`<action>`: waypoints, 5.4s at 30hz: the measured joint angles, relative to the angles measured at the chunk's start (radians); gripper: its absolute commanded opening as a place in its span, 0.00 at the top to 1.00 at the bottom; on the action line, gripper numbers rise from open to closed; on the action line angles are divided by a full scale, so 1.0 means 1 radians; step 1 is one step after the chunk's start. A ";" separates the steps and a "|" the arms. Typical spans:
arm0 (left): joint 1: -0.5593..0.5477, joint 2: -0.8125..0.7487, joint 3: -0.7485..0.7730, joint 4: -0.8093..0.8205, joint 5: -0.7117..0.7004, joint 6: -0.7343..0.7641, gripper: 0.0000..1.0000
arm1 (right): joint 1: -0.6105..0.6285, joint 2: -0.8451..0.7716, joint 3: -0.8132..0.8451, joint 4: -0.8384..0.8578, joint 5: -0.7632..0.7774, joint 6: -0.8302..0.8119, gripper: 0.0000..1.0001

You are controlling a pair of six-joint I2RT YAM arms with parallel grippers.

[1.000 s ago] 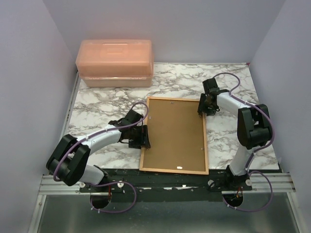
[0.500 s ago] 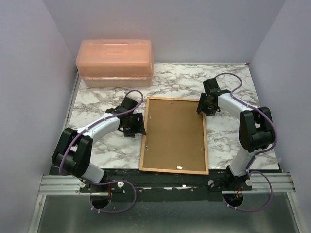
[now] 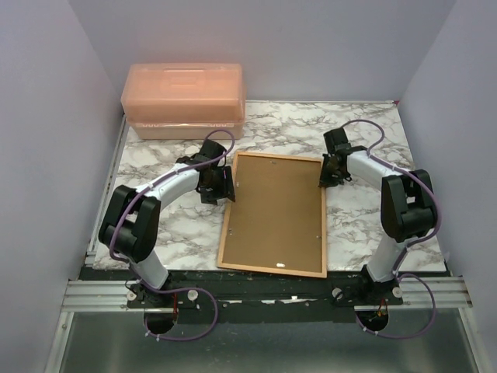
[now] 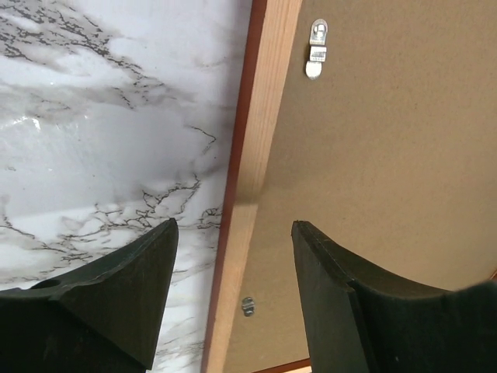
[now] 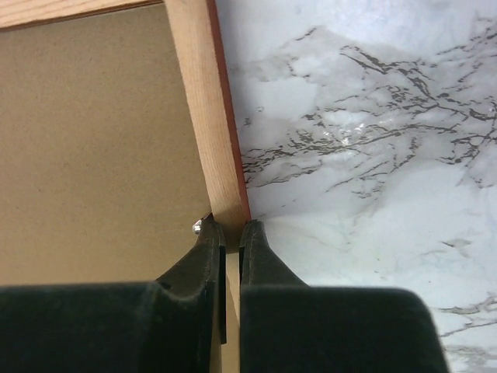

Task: Put the photo into the frame
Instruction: Install the photo frame at the center of the board, then adjust the photo frame at the center of the board.

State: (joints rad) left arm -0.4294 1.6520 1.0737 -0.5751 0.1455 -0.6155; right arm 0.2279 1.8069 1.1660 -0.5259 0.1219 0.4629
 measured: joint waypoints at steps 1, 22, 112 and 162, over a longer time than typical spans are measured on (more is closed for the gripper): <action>0.003 0.006 0.004 0.000 -0.001 0.001 0.36 | 0.000 0.000 0.000 0.003 -0.003 -0.009 1.00; 0.039 0.154 0.119 -0.004 0.002 0.016 0.35 | 0.005 0.032 0.030 0.054 -0.062 -0.053 0.45; -0.058 0.216 0.192 -0.040 -0.101 0.003 0.47 | -0.005 -0.143 -0.211 0.160 -0.248 0.015 0.23; -0.013 -0.026 -0.055 0.076 0.038 0.023 0.41 | 0.009 -0.331 -0.260 0.045 -0.239 0.020 0.02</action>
State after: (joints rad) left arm -0.4423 1.6257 1.0187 -0.4995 0.1837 -0.5930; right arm 0.2367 1.4757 0.9062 -0.4808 -0.1169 0.4831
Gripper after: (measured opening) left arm 0.624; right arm 0.978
